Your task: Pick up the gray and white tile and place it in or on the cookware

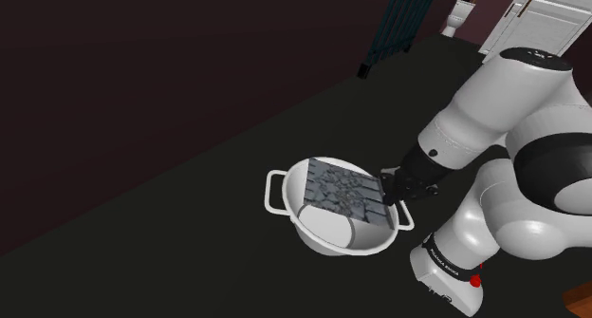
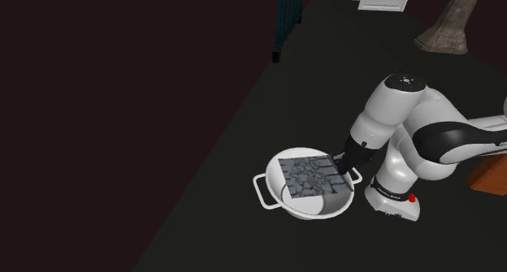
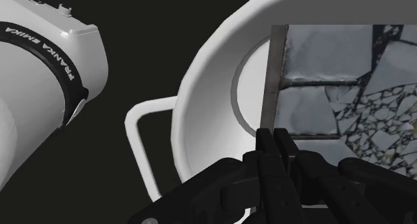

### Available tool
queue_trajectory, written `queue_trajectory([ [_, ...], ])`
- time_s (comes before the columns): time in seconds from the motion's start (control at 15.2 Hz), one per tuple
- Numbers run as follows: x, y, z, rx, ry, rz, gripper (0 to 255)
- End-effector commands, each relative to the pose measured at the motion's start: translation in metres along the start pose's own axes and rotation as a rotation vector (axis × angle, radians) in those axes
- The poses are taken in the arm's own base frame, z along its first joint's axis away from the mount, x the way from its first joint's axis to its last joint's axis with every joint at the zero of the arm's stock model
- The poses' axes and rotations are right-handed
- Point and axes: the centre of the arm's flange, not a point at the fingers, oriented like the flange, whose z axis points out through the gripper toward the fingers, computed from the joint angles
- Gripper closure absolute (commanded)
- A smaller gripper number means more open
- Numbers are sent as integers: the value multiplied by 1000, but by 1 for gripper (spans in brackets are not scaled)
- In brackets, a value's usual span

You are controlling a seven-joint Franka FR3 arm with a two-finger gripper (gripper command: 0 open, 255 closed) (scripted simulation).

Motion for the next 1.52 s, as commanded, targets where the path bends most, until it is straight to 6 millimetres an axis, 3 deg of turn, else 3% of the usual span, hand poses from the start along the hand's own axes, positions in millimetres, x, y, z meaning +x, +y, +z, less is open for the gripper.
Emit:
queue_trajectory([
  [0.0,-2,0,10,0,0,0,255],
  [0.4,-7,1,41,0,0,0,255],
  [0.92,-6,1,42,0,0,0,255],
  [0.99,-6,1,42,0,0,0,0],
  [1.19,80,3,25,9,-386,3,0],
  [1.25,92,3,26,10,-436,4,0],
  [1.45,85,3,40,10,-436,4,0],
])
